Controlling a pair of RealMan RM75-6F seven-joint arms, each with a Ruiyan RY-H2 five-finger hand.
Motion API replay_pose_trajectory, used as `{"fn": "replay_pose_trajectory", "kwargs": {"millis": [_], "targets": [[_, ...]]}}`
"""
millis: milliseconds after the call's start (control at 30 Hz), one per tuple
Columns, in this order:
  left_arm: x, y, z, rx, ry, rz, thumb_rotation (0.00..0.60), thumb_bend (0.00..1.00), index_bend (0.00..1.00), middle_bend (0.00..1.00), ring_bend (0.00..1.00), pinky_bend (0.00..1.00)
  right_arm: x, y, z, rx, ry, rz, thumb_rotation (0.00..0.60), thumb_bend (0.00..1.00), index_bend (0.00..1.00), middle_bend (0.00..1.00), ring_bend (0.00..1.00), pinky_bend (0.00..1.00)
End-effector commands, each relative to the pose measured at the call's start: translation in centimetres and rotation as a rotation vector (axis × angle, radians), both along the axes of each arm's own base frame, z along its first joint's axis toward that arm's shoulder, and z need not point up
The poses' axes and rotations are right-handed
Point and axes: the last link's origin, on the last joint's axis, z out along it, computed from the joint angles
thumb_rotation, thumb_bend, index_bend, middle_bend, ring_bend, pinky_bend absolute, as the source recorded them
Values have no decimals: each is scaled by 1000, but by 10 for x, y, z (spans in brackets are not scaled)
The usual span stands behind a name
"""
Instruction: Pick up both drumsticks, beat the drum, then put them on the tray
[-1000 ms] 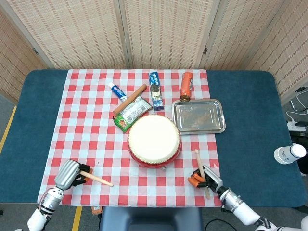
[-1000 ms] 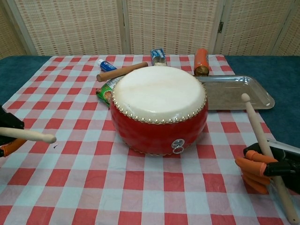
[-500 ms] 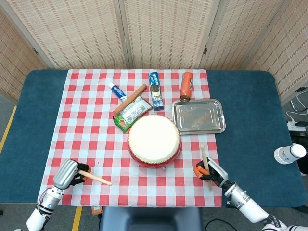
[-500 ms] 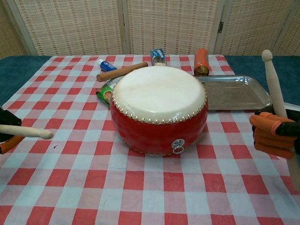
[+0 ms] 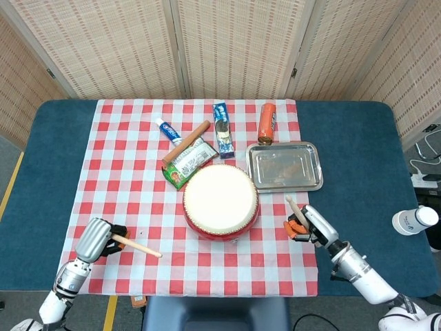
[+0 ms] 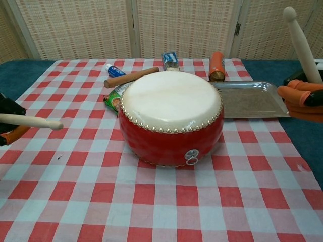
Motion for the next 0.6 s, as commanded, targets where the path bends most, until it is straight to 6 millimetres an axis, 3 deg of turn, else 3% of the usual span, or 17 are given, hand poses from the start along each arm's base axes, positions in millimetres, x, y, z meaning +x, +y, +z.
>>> {"fn": "replay_pose_trajectory", "kwargs": {"millis": [33,267,433,600], "targets": [[8,12,8,30,10,-13,600,830,982,1000,1000,1000,16,-31,18,-122,350,168,600,630,1000,1000,1000,996],[47,47,31,91,53,-56,600,831,983,1000,1000,1000,45,-73,30,-128,720,360,600,631,1000,1000,1000,997],[76,67,37,94,124,-90,600,831,984,1000,1000,1000,63,-92,25,-80,796,389,600,631,1000,1000,999,997],[95,81,26,70,223,-100,600,830,983,1000,1000,1000,68,-104,22,-107,777,343,600,631,1000,1000,998,997]]}}
